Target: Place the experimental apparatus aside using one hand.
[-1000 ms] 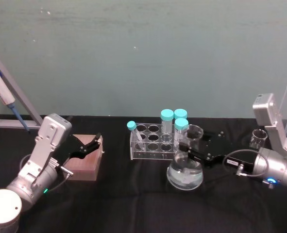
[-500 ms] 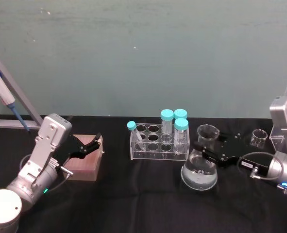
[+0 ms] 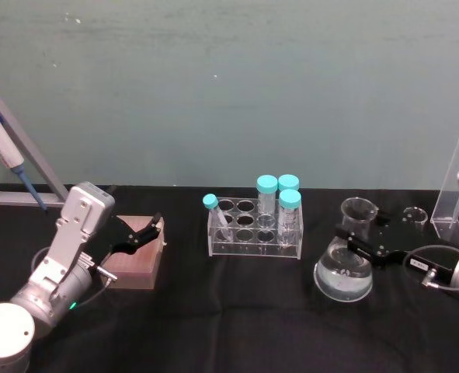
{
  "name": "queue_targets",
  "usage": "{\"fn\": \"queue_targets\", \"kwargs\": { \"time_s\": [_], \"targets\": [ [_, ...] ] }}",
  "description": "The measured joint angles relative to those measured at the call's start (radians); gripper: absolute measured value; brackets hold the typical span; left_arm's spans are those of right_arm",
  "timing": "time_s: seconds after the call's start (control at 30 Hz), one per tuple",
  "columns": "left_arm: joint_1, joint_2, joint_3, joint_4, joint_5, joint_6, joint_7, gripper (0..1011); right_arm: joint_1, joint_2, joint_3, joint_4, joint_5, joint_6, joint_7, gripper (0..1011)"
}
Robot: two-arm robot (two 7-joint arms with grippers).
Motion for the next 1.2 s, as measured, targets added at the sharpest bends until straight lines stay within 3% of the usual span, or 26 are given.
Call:
{"fn": "queue_targets", "kwargs": {
  "time_s": [1.2],
  "targets": [
    [0.000,0.000,0.000,0.000,0.000,0.000,0.000,1000,-0.027,0.006,0.109,0.049,-0.067,0.005,-0.107,453]
  ]
}}
